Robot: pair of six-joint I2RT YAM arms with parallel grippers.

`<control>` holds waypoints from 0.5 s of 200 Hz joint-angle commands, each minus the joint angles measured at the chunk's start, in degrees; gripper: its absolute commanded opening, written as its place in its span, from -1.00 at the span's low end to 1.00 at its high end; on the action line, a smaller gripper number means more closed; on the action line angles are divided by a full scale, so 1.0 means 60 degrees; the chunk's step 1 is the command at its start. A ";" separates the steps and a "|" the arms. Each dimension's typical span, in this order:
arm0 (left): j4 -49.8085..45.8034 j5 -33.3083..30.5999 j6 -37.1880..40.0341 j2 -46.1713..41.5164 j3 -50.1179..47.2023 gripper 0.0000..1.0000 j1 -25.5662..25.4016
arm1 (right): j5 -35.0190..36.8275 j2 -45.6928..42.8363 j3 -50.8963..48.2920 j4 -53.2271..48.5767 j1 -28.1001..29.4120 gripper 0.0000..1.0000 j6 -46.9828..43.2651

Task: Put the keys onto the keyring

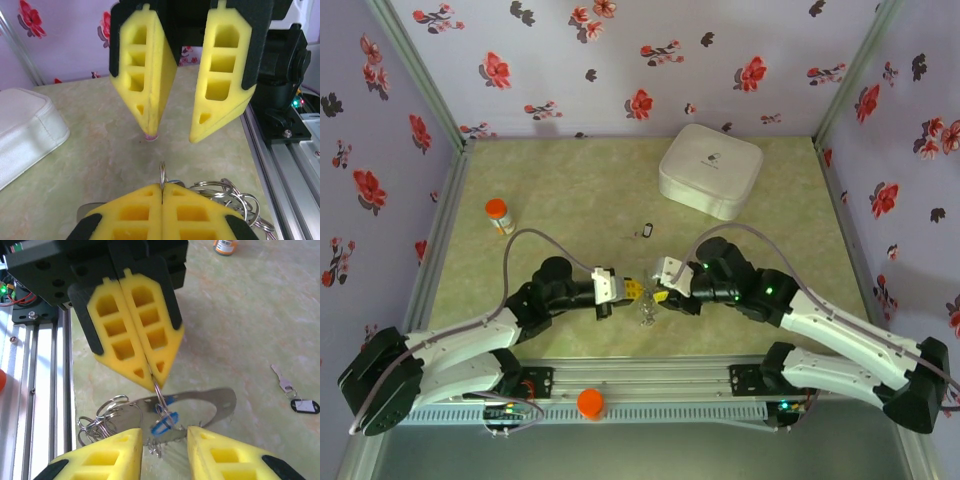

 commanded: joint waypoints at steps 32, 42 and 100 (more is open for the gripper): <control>0.2472 0.0270 -0.0749 0.0295 -0.0321 -1.00 -0.0028 | 0.0009 -0.0303 -0.0452 0.0999 -0.0053 -0.46 0.0535; 0.2573 0.0322 -0.0788 0.0296 -0.0372 -1.00 -0.0030 | 0.0110 -0.0292 -0.0452 0.1064 -0.0054 -0.48 0.0512; 0.2691 0.0462 -0.0872 0.0193 -0.0394 -1.00 -0.0027 | -0.0041 -0.0109 -0.0355 0.1087 -0.0044 -0.53 0.0385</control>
